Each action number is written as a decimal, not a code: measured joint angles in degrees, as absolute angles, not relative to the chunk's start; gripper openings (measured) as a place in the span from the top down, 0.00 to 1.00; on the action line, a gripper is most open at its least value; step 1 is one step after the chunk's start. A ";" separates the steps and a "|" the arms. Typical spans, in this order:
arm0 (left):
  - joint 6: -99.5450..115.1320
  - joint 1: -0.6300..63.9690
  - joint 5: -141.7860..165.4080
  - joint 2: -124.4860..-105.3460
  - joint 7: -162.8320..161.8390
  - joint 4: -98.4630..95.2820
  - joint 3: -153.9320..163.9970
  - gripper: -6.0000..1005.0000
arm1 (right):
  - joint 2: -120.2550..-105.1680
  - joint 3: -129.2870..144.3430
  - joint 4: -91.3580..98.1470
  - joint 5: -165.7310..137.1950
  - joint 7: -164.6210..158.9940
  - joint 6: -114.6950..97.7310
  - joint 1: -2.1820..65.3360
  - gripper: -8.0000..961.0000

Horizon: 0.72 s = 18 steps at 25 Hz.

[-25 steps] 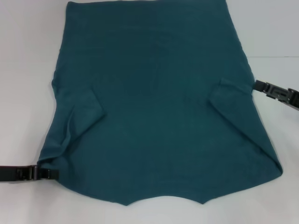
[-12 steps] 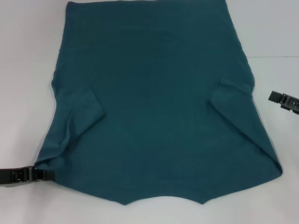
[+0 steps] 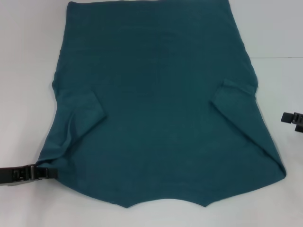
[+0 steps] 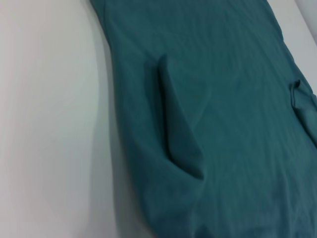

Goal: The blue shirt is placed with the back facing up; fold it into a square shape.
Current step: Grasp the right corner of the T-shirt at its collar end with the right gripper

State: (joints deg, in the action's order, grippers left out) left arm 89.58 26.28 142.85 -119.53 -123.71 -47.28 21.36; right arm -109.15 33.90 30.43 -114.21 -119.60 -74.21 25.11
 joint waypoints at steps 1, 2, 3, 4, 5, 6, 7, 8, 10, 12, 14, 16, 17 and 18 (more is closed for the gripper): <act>89.57 26.28 142.83 -119.54 -123.71 -47.28 21.35 0.99 | -109.12 33.92 30.52 -115.31 -120.23 -74.06 25.34 0.05; 89.57 26.27 142.77 -119.54 -123.70 -47.28 21.36 0.99 | -109.11 33.93 30.59 -116.02 -120.68 -73.97 25.50 0.05; 89.50 26.28 142.76 -119.54 -123.70 -47.28 21.36 0.99 | -109.10 33.96 30.73 -117.04 -121.31 -73.96 25.71 0.05; 89.45 26.28 142.76 -119.53 -123.70 -47.28 21.36 0.99 | -109.09 33.97 30.87 -118.00 -121.92 -73.95 25.95 0.05; 89.33 26.27 142.75 -119.52 -123.69 -47.28 21.35 0.99 | -109.09 33.98 30.98 -118.84 -122.49 -73.95 26.16 0.05; 89.24 26.28 142.72 -119.50 -123.69 -47.28 21.35 0.99 | -109.08 33.99 31.00 -119.54 -122.99 -73.94 26.36 0.05; 89.18 26.29 142.68 -119.48 -123.68 -47.28 21.36 0.99 | -109.08 33.99 31.01 -120.24 -123.44 -73.94 26.58 0.05; 89.13 26.31 142.60 -119.46 -123.68 -47.29 21.35 0.99 | -109.07 34.00 31.02 -120.75 -123.77 -73.94 26.81 0.05; 89.18 26.39 142.40 -119.44 -123.67 -47.38 21.36 0.99 | -109.07 34.01 30.98 -121.55 -123.99 -74.03 27.35 0.05; 89.35 26.51 142.32 -119.39 -123.66 -47.46 21.35 0.99 | -109.18 34.02 30.76 -122.40 -124.02 -74.20 27.89 0.05; 89.41 26.57 142.30 -119.35 -123.66 -47.47 21.36 0.99 | -109.49 34.08 30.60 -123.53 -124.14 -74.42 28.55 0.05; 89.35 26.60 142.24 -119.29 -123.66 -47.45 21.36 0.99 | -109.76 34.13 30.55 -124.16 -124.28 -74.46 28.91 0.05; 89.28 26.60 142.20 -119.28 -123.66 -47.43 21.36 0.99 | -109.90 34.16 30.53 -124.45 -124.37 -74.47 29.06 0.05; 89.19 26.63 142.16 -119.28 -123.66 -47.42 21.36 0.99 | -110.05 34.17 30.50 -124.75 -124.46 -74.49 29.20 0.05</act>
